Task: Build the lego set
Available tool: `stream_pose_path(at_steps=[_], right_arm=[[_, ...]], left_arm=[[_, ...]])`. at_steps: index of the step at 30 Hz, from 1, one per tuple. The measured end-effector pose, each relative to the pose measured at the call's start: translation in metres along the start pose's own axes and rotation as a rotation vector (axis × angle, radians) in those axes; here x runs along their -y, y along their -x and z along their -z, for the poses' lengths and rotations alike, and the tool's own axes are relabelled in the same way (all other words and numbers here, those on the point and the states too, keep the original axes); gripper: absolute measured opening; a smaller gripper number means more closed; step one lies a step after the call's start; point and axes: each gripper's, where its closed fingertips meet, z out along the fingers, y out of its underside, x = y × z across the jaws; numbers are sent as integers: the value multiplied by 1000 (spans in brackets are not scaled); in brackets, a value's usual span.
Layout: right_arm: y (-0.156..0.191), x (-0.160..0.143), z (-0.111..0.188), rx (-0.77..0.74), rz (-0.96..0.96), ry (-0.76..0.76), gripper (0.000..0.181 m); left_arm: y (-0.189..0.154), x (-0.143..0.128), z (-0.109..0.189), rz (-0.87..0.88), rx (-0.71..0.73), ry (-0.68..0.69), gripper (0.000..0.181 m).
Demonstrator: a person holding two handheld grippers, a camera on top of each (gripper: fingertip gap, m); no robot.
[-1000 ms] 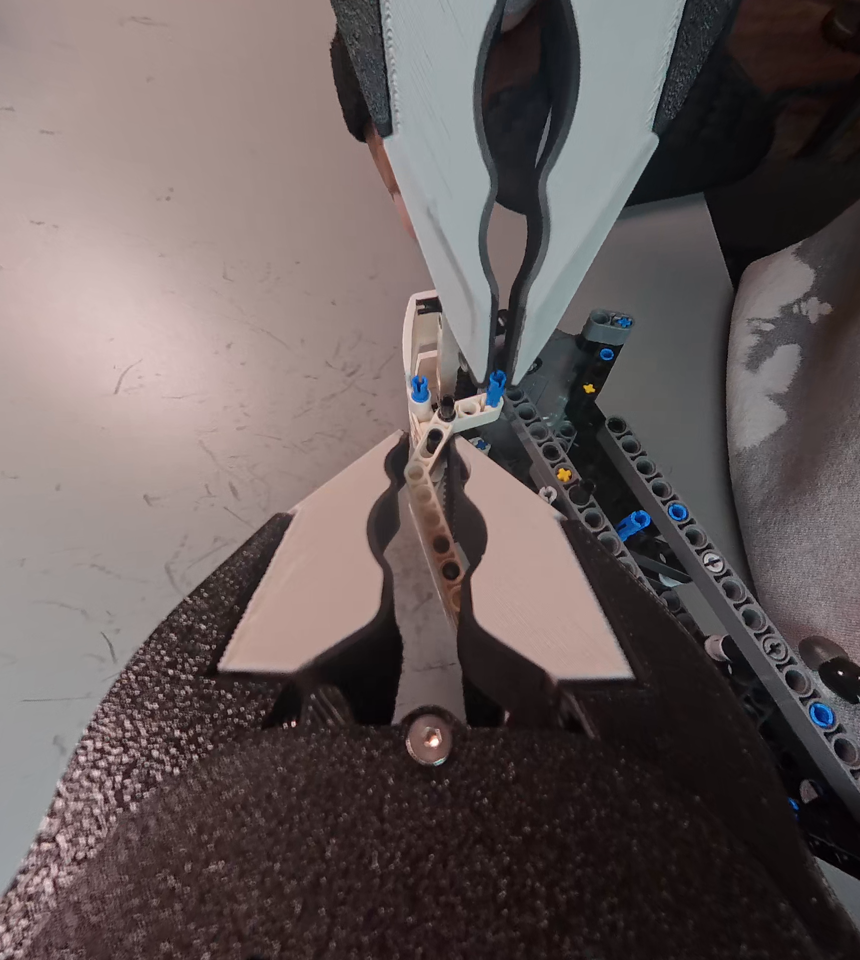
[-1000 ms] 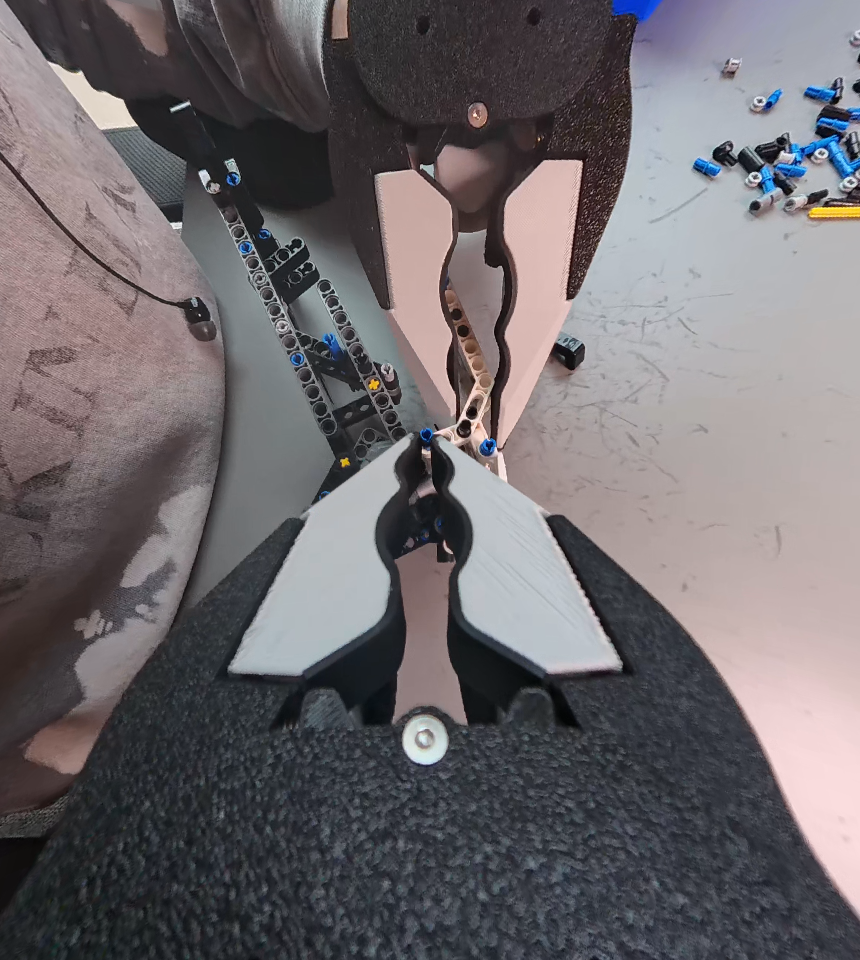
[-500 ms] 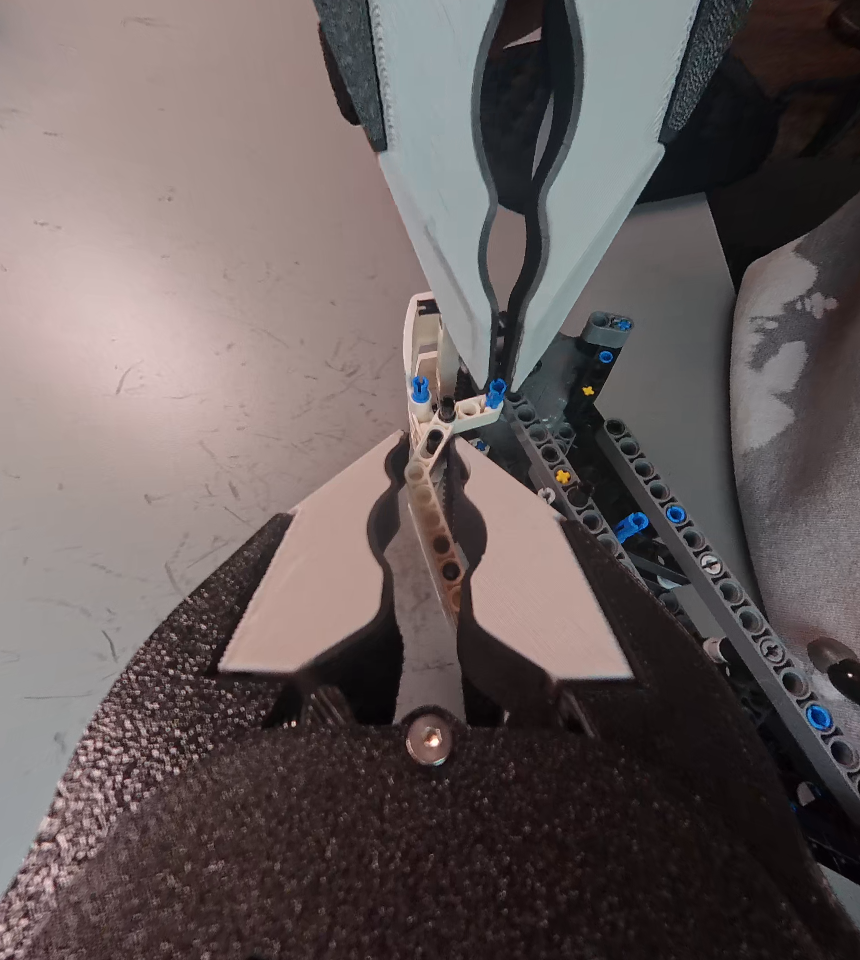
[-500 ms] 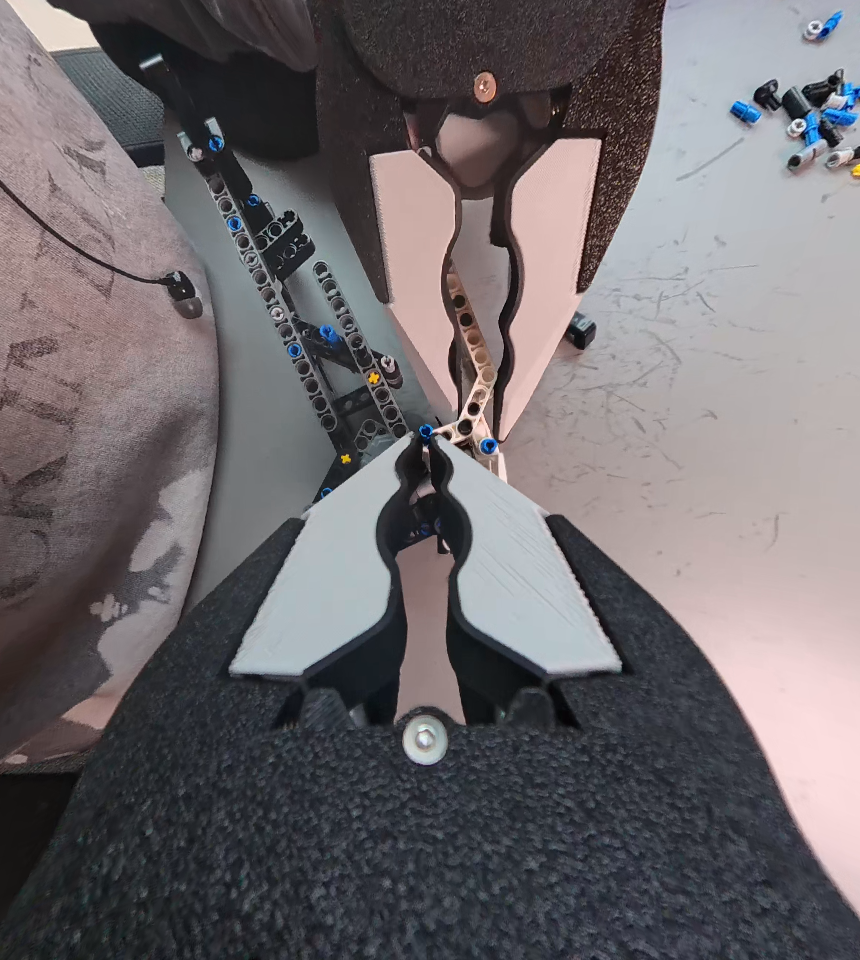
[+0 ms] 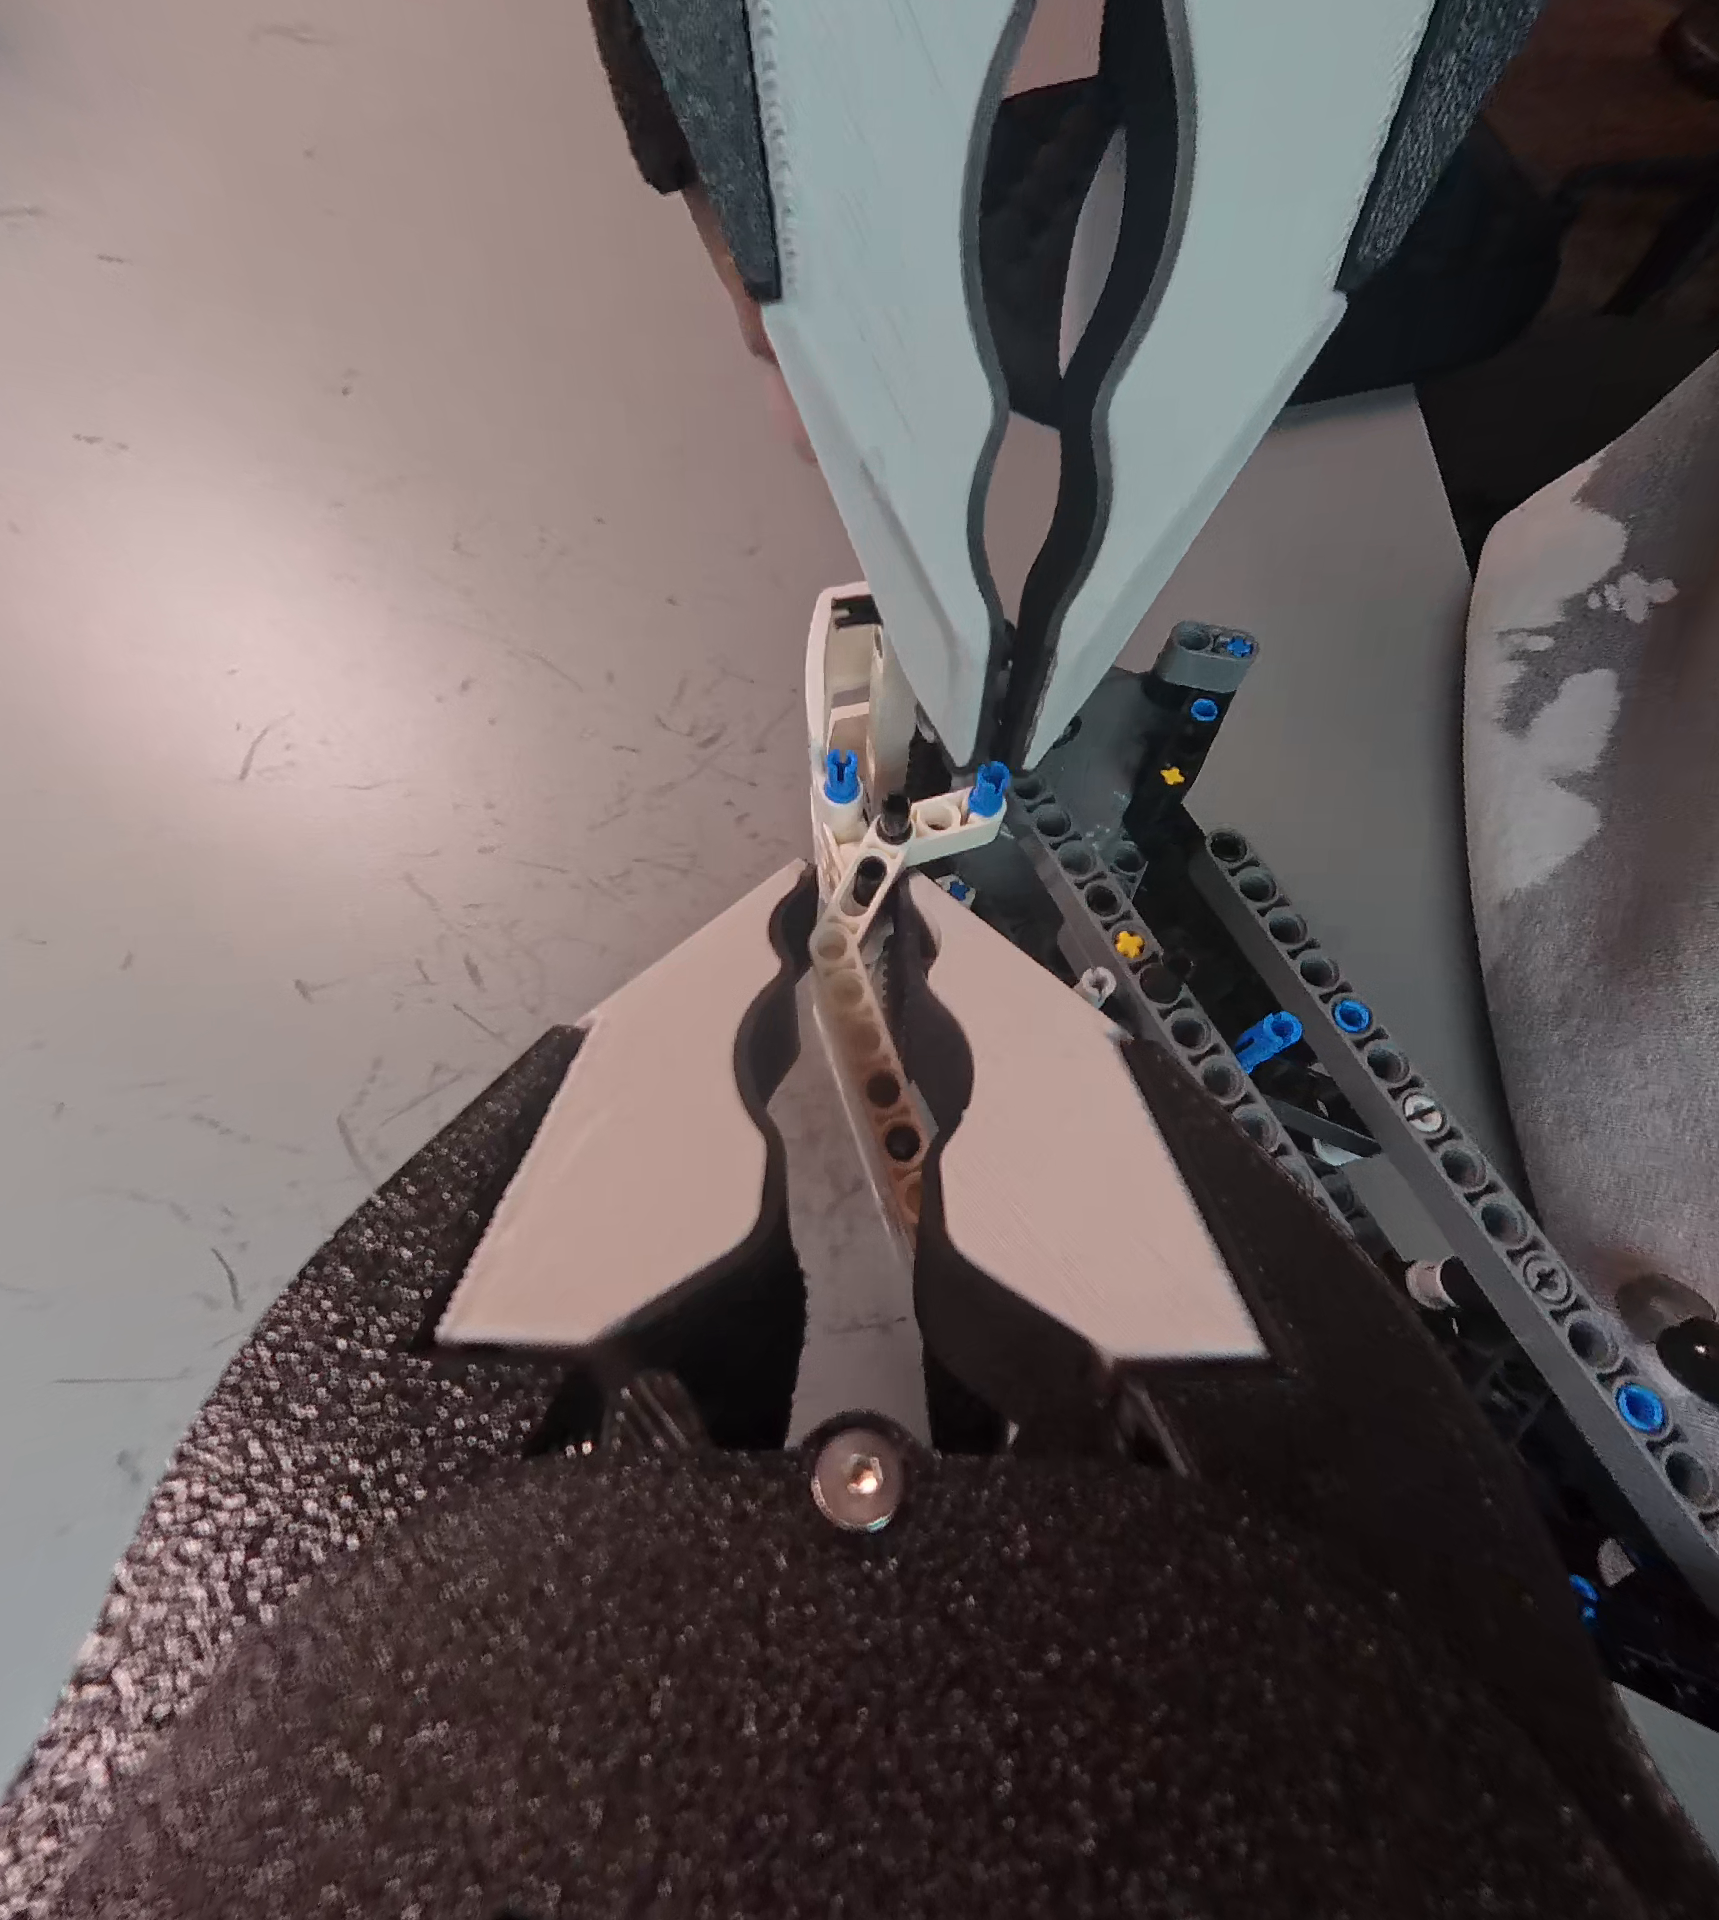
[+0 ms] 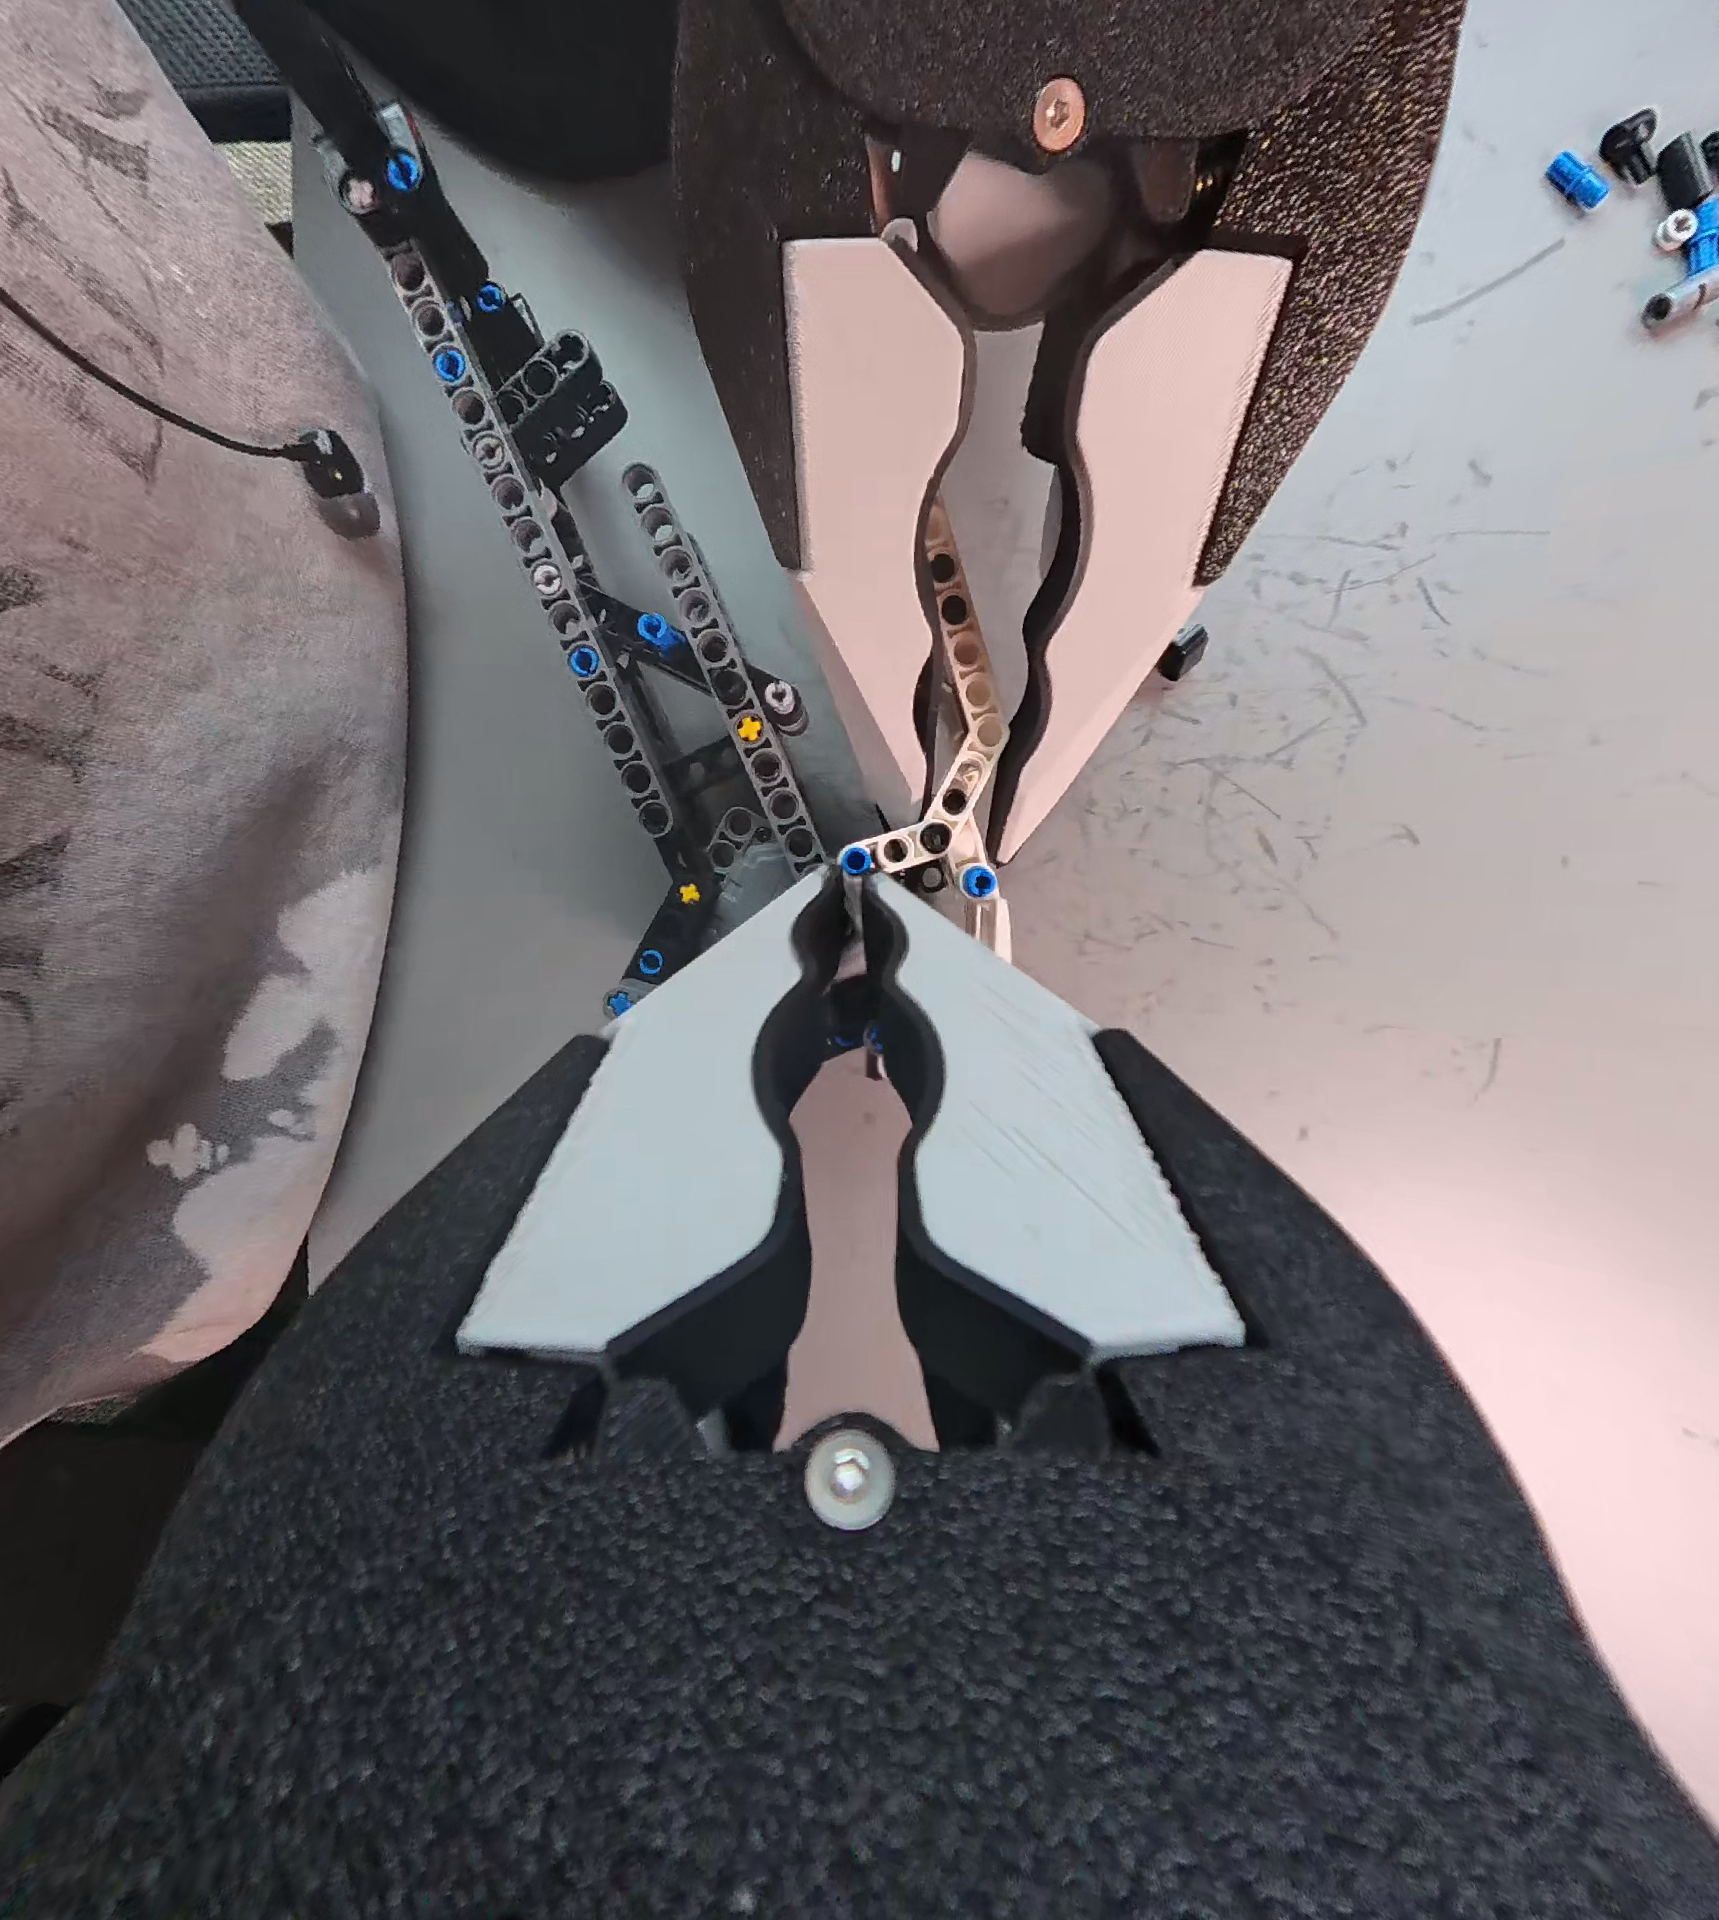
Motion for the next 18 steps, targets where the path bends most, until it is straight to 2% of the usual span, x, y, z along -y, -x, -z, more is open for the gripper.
stream_pose_path(at_steps=[4,7,13,18], right_arm=[[-2,8,4,-26,22,-29,6],[-1,7,1,-35,42,-10,2],[2,3,1,-40,95,71,0],[4,3,1,-20,80,77,0]], left_arm=[[0,-1,0,8,-2,-1,13],[0,-1,0,13,2,5,13],[-4,1,0,117,-17,10,12],[-6,2,0,172,-18,19,12]])
